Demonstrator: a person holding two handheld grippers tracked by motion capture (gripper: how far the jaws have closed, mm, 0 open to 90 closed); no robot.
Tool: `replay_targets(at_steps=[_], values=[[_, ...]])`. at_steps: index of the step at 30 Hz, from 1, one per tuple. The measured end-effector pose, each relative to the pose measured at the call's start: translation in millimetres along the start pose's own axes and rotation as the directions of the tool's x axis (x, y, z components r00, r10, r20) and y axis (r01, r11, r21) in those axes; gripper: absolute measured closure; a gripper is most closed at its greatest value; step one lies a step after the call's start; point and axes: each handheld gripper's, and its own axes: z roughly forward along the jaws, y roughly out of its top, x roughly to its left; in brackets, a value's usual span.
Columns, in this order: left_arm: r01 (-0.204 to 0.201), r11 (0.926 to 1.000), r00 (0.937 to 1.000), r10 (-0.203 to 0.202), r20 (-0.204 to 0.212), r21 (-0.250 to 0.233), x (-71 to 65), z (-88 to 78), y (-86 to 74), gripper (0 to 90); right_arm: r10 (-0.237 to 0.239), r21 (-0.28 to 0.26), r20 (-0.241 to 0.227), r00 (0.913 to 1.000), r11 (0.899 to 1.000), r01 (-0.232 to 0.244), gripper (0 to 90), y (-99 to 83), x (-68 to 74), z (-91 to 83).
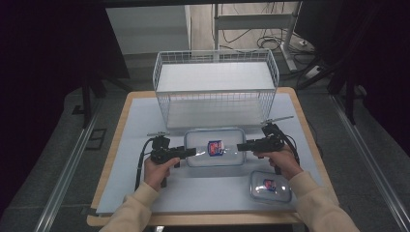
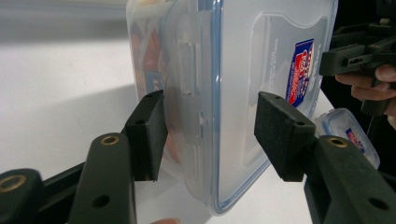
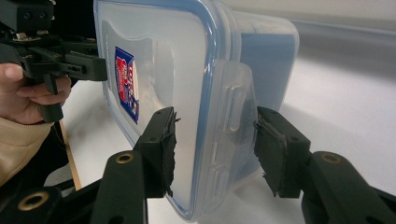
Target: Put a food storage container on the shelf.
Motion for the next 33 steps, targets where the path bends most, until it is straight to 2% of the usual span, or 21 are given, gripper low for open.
replay_targets(at_steps=[7,15,19,33], values=[[-0.037,0.9991,0.9993,0.037,-0.001,-0.021,-9.1,-6.2,8.1,45.6,-0.022,-0.025,0.004,0.9997,0.999,0.022,49.8,3.6,5.7,-8.1],[-0.084,0.9953,0.9965,0.084,-0.003,-0.050,-26.0,-17.0,26.4,45.9,-0.059,-0.073,0.011,0.9982,0.996,0.060,50.1,14.0,17.1,-26.3],[-0.102,0.9926,0.9947,0.103,-0.001,-0.066,-33.4,-22.1,34.8,45.9,-0.083,-0.107,0.020,0.9963,0.991,0.085,50.2,20.5,24.1,-35.7],[-0.169,0.9791,0.9857,0.168,-0.014,-0.113,-55.4,-43.0,70.6,45.9,-0.133,-0.174,0.038,0.9904,0.975,0.137,50.4,49.9,45.5,-61.1]])
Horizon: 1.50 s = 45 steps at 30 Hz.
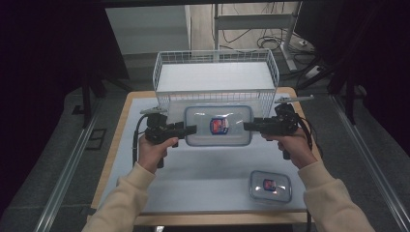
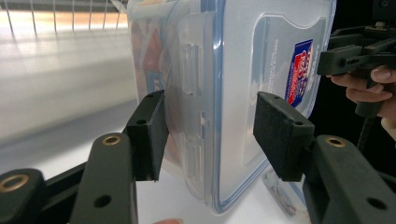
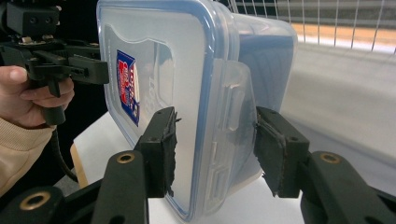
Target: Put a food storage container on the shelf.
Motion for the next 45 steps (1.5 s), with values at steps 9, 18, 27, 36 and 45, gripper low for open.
replay_targets(at_steps=[9,18,27,36,45], values=[[-0.032,0.9990,0.9995,0.032,0.006,-0.030,-5.0,-8.0,27.9,45.9,-0.033,-0.035,0.012,0.9994,0.999,0.033,50.4,25.4,7.7,-9.9],[-0.060,0.9969,0.9981,0.061,0.015,-0.051,-4.0,-13.3,58.3,45.9,-0.055,-0.061,0.026,0.9982,0.997,0.056,50.6,56.0,13.4,-17.9],[-0.074,0.9952,0.9970,0.076,0.018,-0.063,5.6,-14.6,89.4,45.9,-0.069,-0.072,0.040,0.9968,0.995,0.072,50.6,87.1,11.4,-16.3],[-0.083,0.9938,0.9963,0.084,0.014,-0.073,16.5,-10.4,116.8,45.8,-0.073,-0.084,0.041,0.9965,0.994,0.076,50.6,113.3,1.5,-10.2],[-0.070,0.9957,0.9975,0.070,0.005,-0.061,30.5,-0.5,140.3,45.7,-0.054,-0.090,0.033,0.9980,0.994,0.057,50.5,132.6,-15.8,-1.6]])
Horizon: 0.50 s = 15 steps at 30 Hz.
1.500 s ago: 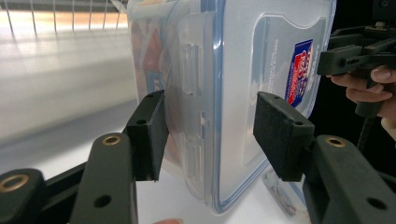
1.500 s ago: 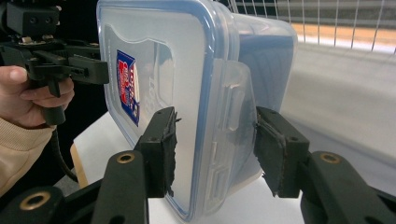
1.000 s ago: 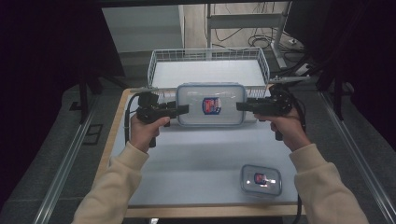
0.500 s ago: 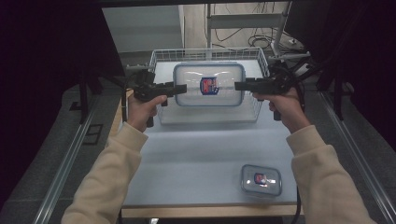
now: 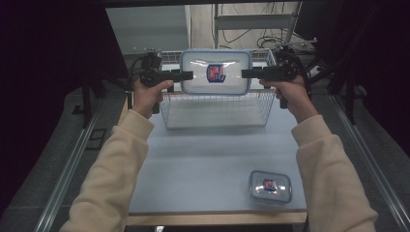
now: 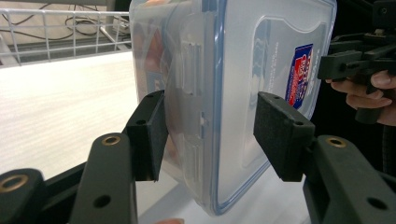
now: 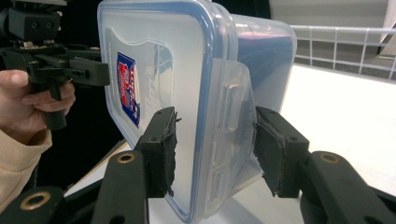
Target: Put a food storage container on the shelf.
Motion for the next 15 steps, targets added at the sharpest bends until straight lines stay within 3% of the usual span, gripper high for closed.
replay_targets(at_steps=[8,15], values=[[0.049,0.9987,0.9988,-0.049,0.002,0.015,17.9,16.8,2.2,45.7,0.031,0.031,0.011,0.9995,0.999,-0.031,49.7,12.2,-20.9,15.9],[0.067,0.9974,0.9977,-0.067,-0.001,0.026,27.4,28.1,6.7,45.5,0.063,0.044,0.022,0.9978,0.997,-0.064,48.9,15.7,-35.3,23.7]])
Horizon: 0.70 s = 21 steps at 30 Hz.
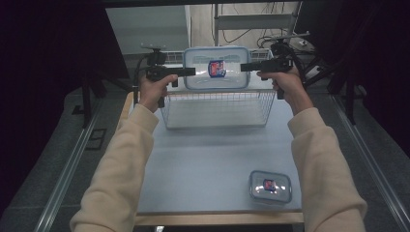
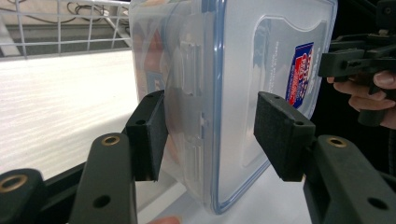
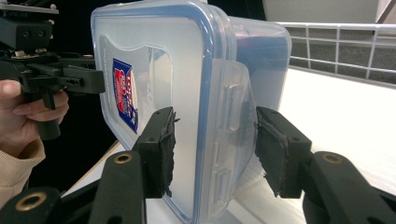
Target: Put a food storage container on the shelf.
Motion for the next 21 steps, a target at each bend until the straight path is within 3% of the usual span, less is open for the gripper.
replay_targets(at_steps=[5,9,13,17,21], values=[[0.012,0.9999,0.9999,-0.012,-0.007,0.008,3.4,2.9,5.3,45.6,0.032,-0.015,-0.008,0.9995,0.999,-0.032,48.2,1.1,-7.8,4.0],[0.048,0.9988,0.9988,-0.048,-0.006,0.007,5.6,5.5,7.8,45.3,0.066,-0.019,0.000,0.9978,0.998,-0.066,47.3,4.2,-10.8,6.5],[0.092,0.9957,0.9957,-0.092,-0.013,-0.008,6.1,9.9,10.7,43.6,0.103,-0.026,0.031,0.9942,0.994,-0.102,46.3,7.2,-10.2,9.6],[0.108,0.9941,0.9941,-0.108,-0.011,-0.009,9.4,12.4,11.2,42.4,0.130,-0.035,0.060,0.9896,0.991,-0.128,45.2,7.8,-10.4,11.7],[0.166,0.9861,0.9860,-0.166,0.012,0.007,16.1,19.9,10.0,36.7,0.148,-0.021,0.111,0.9828,0.989,-0.146,43.5,4.9,-11.5,19.5]])
